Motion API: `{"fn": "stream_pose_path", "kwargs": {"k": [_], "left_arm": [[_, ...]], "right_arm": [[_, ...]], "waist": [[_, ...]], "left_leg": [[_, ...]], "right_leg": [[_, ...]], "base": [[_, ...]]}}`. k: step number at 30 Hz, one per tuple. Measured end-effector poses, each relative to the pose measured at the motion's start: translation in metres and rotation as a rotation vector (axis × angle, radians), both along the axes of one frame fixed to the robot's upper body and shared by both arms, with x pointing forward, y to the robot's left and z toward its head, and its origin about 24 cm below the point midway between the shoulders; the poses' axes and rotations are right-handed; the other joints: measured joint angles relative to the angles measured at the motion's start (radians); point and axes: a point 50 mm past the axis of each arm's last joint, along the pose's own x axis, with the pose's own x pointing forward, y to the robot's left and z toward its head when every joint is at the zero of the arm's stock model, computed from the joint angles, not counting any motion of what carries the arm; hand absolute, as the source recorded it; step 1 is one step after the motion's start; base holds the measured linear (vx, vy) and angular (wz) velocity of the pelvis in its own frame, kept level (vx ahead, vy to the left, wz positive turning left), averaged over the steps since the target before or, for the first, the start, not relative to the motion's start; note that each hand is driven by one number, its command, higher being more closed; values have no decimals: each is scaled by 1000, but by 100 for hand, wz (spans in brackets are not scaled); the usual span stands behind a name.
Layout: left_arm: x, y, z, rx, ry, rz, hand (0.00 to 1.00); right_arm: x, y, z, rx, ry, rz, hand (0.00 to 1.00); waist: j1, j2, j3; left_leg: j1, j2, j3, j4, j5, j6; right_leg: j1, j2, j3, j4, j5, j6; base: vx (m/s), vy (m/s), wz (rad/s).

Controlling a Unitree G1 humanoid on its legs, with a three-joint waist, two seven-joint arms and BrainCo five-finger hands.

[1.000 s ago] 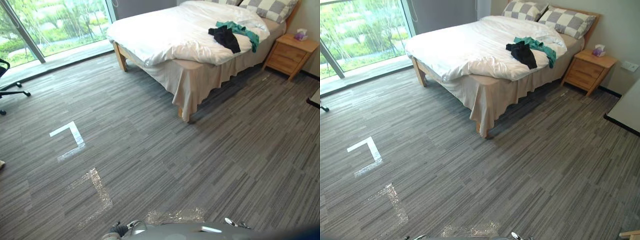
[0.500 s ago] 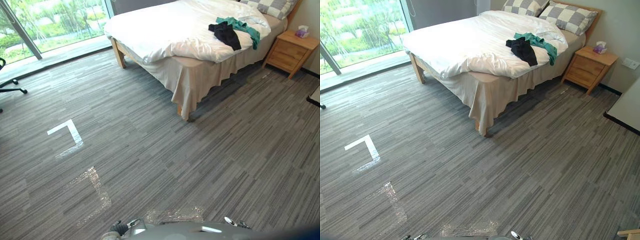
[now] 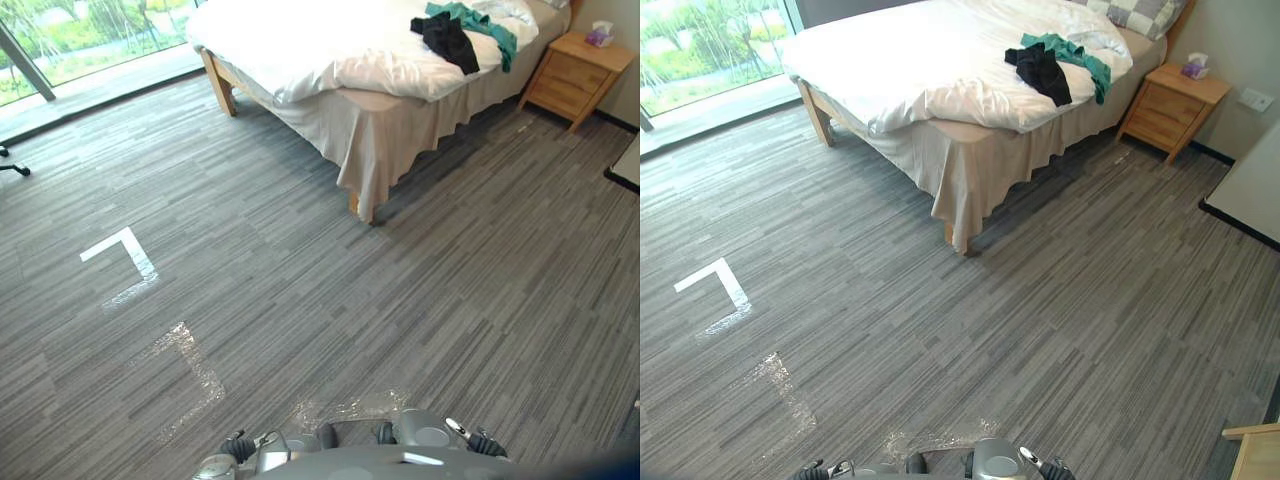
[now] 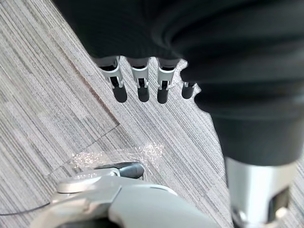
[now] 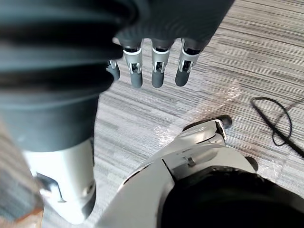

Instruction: Tidy the bed and pick cloth on bed and put in laundry

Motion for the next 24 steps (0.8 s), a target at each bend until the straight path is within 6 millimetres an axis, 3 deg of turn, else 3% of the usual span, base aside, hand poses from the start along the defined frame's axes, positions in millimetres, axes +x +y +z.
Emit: {"fn": "stream_pose_path", "kwargs": {"k": [2,4,6,9,11,13,14,15,17,18,19,20,22,23,24], "left_arm": [[9,-2,1,0,-22,-9,0],[11,-4,1,-5,-33,3,0],[9,-4,1,-5,-43,22,0],[9,4,2,19,-47,32,0],[13,4,3,24,-51,20,0],[16,-3,2,7,-54,13,0],[14,-7,1,-3,-47,15,0],[21,-5,2,-1,-63,21,0],[28,-10,3,-16,-103,30,0],[31,-13,4,-28,-131,48,0],[36,-14,6,-33,-166,65,0],[40,-14,8,-33,-203,79,0],[50,-15,13,-34,-263,86,0],[58,-15,17,-29,-314,109,0],[60,-17,19,-32,-330,112,0]], "right_arm": [[1,-4,1,0,-8,-36,0],[-2,-4,0,8,4,-52,0],[-4,-3,0,11,9,-53,0],[-11,3,-2,23,24,-62,0],[-19,3,-3,26,48,-70,0],[-24,-1,-4,25,75,-77,0],[-27,-6,-3,15,88,-84,0],[-19,-8,-3,8,77,-73,0],[-13,-17,-1,-19,61,-57,0],[-9,-20,1,-33,47,-47,0],[-5,-22,2,-47,34,-32,0],[0,-21,2,-47,24,-19,0],[7,-17,2,-46,11,12,0],[16,-18,5,-58,-27,30,0],[21,-19,7,-63,-49,33,0]], "waist": [[-5,15,46],[-4,32,62],[4,31,65],[14,-3,57],[8,-1,55],[-26,30,33],[-29,56,13],[-25,58,13],[-26,81,4],[-25,93,3],[-25,101,4],[-22,90,10],[-6,74,18],[27,72,20],[34,73,20]], "left_leg": [[18,23,-2,8,-25,24],[14,65,29,53,-66,14],[5,118,67,126,-127,-14],[7,160,106,259,-247,-89],[15,179,114,299,-306,-109],[14,232,117,304,-343,-131],[1,250,105,351,-319,-126],[-65,281,105,504,-256,-129],[-162,322,90,751,-157,-136],[-206,339,70,878,-160,-140],[-264,344,28,1036,-178,-133],[-315,323,-8,1138,-202,-131],[-381,273,-37,1170,-228,-135],[-464,213,-35,1137,-245,-124],[-508,187,-37,1119,-250,-115]], "right_leg": [[-65,4,-9,120,-6,-2],[-129,7,-22,107,-7,-10],[-183,-2,-45,32,48,-9],[-247,-59,-83,-52,139,-5],[-282,-80,-81,-27,148,-9],[-351,-76,-101,110,158,-22],[-359,-52,-119,147,102,-80],[-361,-49,-119,178,69,-118],[-299,-19,-139,150,34,-167],[-251,10,-139,109,28,-174],[-167,47,-138,42,25,-180],[-83,69,-135,-22,23,-182],[1,85,-120,-76,21,-186],[59,105,-81,-117,17,-193],[80,113,-70,-134,13,-200]], "base": [[-26,-10,-12],[5,1,-31],[87,-13,-53],[311,-147,-51],[402,-240,-25],[588,-366,14],[633,-383,0],[651,-395,-12],[643,-377,-17],[642,-328,-10],[626,-286,-8],[561,-228,-5],[493,-192,-31],[418,-140,-60],[476,-117,-79]]}}
